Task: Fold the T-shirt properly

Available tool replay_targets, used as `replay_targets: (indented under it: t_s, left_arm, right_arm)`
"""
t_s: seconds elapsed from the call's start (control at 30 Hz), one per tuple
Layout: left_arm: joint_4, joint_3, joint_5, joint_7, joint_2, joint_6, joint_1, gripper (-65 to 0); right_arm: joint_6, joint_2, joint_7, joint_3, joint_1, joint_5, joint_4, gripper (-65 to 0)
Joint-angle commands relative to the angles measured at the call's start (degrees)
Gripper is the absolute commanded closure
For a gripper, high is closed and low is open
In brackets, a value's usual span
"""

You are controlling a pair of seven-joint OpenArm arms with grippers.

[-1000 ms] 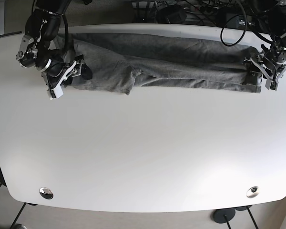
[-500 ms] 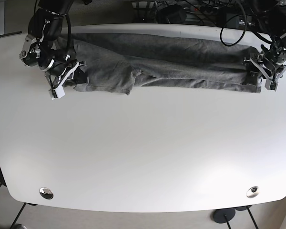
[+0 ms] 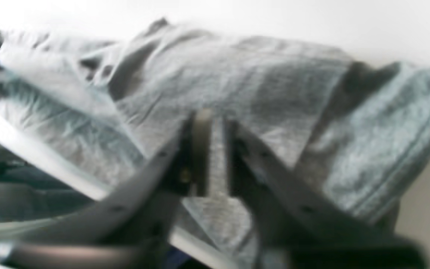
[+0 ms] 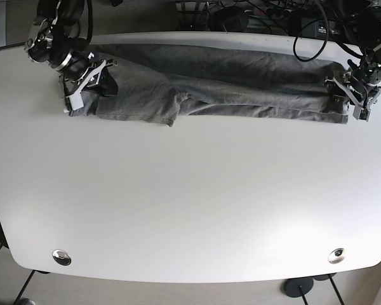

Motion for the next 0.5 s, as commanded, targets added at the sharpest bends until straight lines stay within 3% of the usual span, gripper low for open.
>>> replay_targets:
  t_s: [0.03,0.17,0.2,0.37,0.5]
  left_arm:
    - [0.7,-0.2,-0.5,-0.7,-1.3,0.0,-0.4,-33.8]
    - [0.7,-0.2,-0.5,-0.7,-1.3,0.0,-0.4,-33.8]
    - [0.7,-0.2,-0.5,-0.7,-1.3,0.0,-0.4,-33.8]
    - [0.7,-0.2,-0.5,-0.7,-1.3,0.0,-0.3,-33.8]
    - [0.7,-0.5,-0.5,-0.7,-1.3,0.0,-0.2,-33.8]
  right_arm:
    - [-1.39,1.0,1.0,0.2,2.5,-0.7,0.8,-25.4]
    - [-1.48,1.9,-1.7,-1.8,8.7,-5.6,-0.3,-54.2]
    - [-1.65,2.6,-2.4,-2.9,10.4,-6.7,-1.6,-57.2]
    - [-1.48,4.0,-2.9,-4.4,18.4,-11.2,-14.9,-58.2]
    - [-1.21,4.2,-2.8,-4.4,18.5,-12.0,-16.6,-58.2]
